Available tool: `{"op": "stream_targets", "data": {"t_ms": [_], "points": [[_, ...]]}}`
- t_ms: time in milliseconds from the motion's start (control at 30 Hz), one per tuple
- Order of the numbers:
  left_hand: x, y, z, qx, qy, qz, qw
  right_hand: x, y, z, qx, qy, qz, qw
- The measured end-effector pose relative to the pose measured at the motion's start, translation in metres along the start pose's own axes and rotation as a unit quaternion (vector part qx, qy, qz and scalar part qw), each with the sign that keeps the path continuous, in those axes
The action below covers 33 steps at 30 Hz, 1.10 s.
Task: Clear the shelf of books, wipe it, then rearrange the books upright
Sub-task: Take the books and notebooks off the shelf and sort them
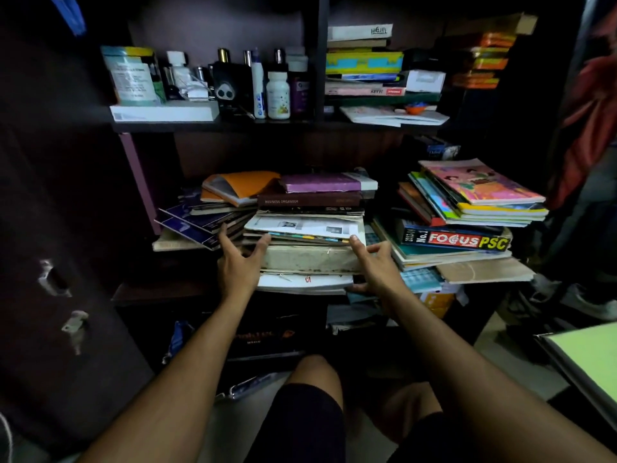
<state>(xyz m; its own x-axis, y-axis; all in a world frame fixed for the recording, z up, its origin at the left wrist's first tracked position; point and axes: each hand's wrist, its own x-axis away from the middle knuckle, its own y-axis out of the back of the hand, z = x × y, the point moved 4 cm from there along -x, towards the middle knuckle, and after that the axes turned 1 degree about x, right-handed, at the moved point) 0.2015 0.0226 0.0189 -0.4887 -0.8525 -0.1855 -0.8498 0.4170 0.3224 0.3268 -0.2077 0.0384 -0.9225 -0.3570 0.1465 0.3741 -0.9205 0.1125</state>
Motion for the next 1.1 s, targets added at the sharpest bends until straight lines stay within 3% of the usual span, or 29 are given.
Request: {"op": "stream_targets", "data": {"t_ms": [133,267,367,500,700,900,1100], "points": [[0.022,-0.006,0.002,-0.062,0.000,0.052,0.997,-0.001,0.003,-0.011,-0.024,0.025,0.011,0.999],[0.052,-0.006,0.013,-0.191,-0.118,0.128,0.966,-0.003,0.004,-0.009,-0.037,-0.006,0.013,0.999],[0.048,-0.001,0.009,-0.196,-0.126,0.122,0.965,-0.003,-0.001,0.005,-0.013,-0.049,0.031,0.998],[0.058,-0.002,-0.001,-0.163,-0.153,0.085,0.971,0.003,-0.003,0.039,0.053,-0.004,-0.011,0.999],[0.065,-0.012,-0.010,-0.130,-0.179,0.026,0.975,0.044,0.001,0.050,-0.097,-0.089,0.055,0.990],[0.077,-0.007,-0.019,-0.046,-0.173,-0.044,0.983,0.079,-0.005,0.006,-0.227,-0.100,0.022,0.969],[0.095,0.010,-0.013,-0.114,-0.178,0.015,0.977,0.108,0.008,-0.027,-0.257,-0.131,0.044,0.957]]}}
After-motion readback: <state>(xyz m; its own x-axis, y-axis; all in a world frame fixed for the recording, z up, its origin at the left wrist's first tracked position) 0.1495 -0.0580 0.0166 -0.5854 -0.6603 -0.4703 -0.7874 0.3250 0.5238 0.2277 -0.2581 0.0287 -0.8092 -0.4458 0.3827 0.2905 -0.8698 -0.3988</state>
